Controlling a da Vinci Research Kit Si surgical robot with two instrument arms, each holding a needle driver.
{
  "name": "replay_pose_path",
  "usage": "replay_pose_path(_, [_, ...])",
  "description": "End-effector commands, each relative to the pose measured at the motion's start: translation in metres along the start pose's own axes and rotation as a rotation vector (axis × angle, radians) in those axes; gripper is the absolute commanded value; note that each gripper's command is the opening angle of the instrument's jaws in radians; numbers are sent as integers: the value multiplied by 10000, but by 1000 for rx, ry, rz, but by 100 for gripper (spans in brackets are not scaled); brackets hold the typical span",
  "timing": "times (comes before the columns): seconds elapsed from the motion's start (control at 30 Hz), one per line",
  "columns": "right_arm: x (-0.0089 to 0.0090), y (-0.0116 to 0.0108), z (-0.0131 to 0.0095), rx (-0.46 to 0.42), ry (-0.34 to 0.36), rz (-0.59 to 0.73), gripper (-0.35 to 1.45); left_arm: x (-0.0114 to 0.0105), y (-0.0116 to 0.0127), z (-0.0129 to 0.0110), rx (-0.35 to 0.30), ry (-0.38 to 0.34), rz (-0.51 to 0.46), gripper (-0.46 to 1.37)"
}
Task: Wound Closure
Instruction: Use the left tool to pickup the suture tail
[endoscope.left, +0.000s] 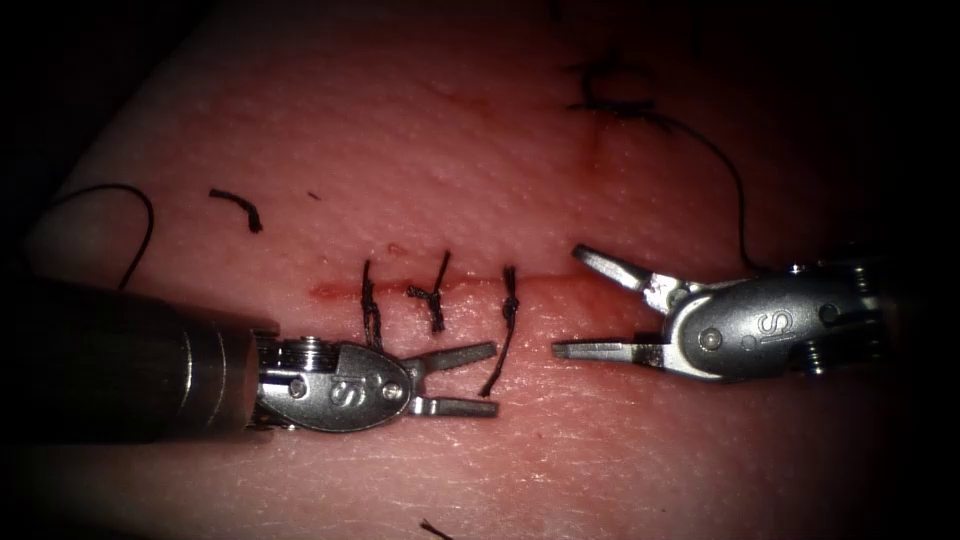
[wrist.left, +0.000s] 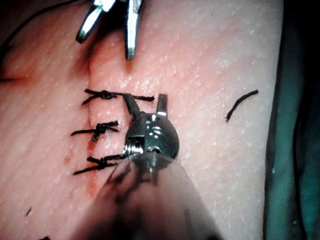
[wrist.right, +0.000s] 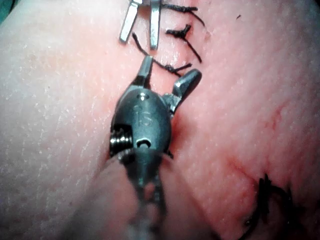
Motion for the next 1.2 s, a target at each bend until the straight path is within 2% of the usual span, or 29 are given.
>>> replay_pose_path(0.03, [0,0,0,9,-2,0,113,0,0,0,5,-1,-1,51])
replay_pose_path(0.13, [-1,0,0,8,-2,-1,113,1,0,1,4,3,-1,57])
replay_pose_path(0.23, [-1,-1,0,8,-2,-1,113,2,0,3,4,3,-2,46])
replay_pose_path(0.3, [-1,-1,0,8,-2,-1,113,2,0,4,5,3,-2,29])
replay_pose_path(0.33, [-1,-1,0,8,-2,-1,112,2,0,4,5,3,-2,28])
replay_pose_path(0.43, [-1,-1,0,11,-4,-2,112,1,-2,5,4,4,5,-1])
replay_pose_path(0.5, [-1,-1,0,11,-4,-2,112,0,-3,5,0,7,11,-33])
replay_pose_path(0.93, [-1,-1,0,13,-6,-2,112,2,-7,5,-12,14,11,-35])
replay_pose_path(1.2, [-8,-7,4,55,-12,-11,112,9,-10,3,-16,14,5,-35])
